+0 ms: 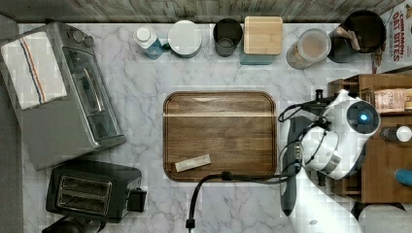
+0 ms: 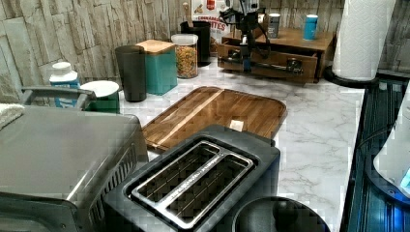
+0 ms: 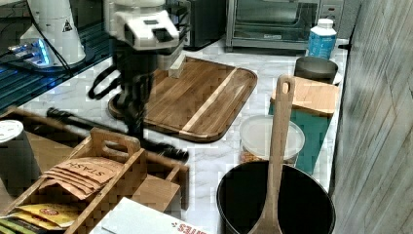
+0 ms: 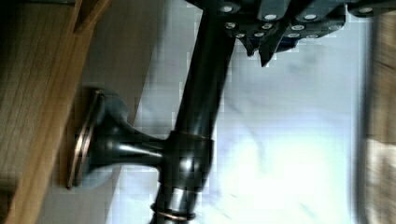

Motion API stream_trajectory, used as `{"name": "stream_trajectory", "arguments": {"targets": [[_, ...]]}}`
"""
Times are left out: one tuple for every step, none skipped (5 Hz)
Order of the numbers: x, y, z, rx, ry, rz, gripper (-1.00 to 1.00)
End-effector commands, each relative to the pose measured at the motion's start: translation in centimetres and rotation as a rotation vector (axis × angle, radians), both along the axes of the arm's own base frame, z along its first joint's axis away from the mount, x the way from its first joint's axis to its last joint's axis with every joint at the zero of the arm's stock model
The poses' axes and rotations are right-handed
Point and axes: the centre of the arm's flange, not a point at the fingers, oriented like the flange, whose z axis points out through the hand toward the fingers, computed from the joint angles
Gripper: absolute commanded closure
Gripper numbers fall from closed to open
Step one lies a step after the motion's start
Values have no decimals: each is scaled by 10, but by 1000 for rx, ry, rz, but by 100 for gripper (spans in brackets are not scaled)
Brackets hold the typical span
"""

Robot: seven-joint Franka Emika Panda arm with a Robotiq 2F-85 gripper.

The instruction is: Close the drawer.

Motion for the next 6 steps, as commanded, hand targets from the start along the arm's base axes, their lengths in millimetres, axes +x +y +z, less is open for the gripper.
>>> {"name": "stream_trajectory", "arguments": {"targets": [[-29, -149, 33, -174, -174, -130, 100], [-29, -149, 34, -174, -174, -130, 100], [-29, -149, 34, -174, -174, -130, 100], [-29, -149, 33, -174, -174, -130, 100], [-29, -148, 33, -174, -174, -130, 100], [-29, -149, 34, -174, -174, -129, 100]]}}
